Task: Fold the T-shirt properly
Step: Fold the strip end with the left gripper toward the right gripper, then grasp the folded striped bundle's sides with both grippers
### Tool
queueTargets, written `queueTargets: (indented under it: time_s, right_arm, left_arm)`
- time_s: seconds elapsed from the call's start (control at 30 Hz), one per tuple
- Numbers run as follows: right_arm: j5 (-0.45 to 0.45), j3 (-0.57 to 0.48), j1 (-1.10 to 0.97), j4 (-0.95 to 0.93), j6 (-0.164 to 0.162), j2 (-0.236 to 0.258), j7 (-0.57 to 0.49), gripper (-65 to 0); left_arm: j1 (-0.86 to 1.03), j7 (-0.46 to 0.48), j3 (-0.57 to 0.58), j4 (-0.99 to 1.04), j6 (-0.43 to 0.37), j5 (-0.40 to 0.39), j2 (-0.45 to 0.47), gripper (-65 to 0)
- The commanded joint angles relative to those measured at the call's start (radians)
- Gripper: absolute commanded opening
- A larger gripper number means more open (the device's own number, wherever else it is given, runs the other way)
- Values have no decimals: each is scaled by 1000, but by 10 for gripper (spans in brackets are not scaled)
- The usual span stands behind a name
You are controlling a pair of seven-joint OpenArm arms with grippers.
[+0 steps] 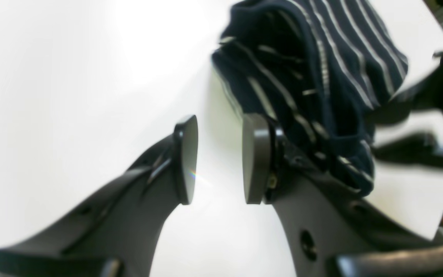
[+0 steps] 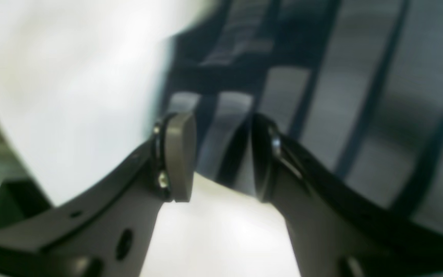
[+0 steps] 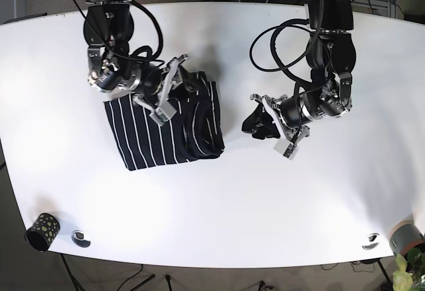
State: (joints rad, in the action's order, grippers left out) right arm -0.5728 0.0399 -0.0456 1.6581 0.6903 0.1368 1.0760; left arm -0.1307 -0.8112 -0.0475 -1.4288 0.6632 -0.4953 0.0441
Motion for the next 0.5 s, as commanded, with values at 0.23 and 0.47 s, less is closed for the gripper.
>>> queueTargets:
  time_s: [0.23,0.47]
  right_arm:
    - [81,1,42,-2,8,-35,-18,-431]
    - [47,153,89,66,8,31,-15,-431]
  left_arm:
    - [-39,20,7,-23,5,-18,30,-474]
    - [-57,20,59,-23,3,-18,27,-474]
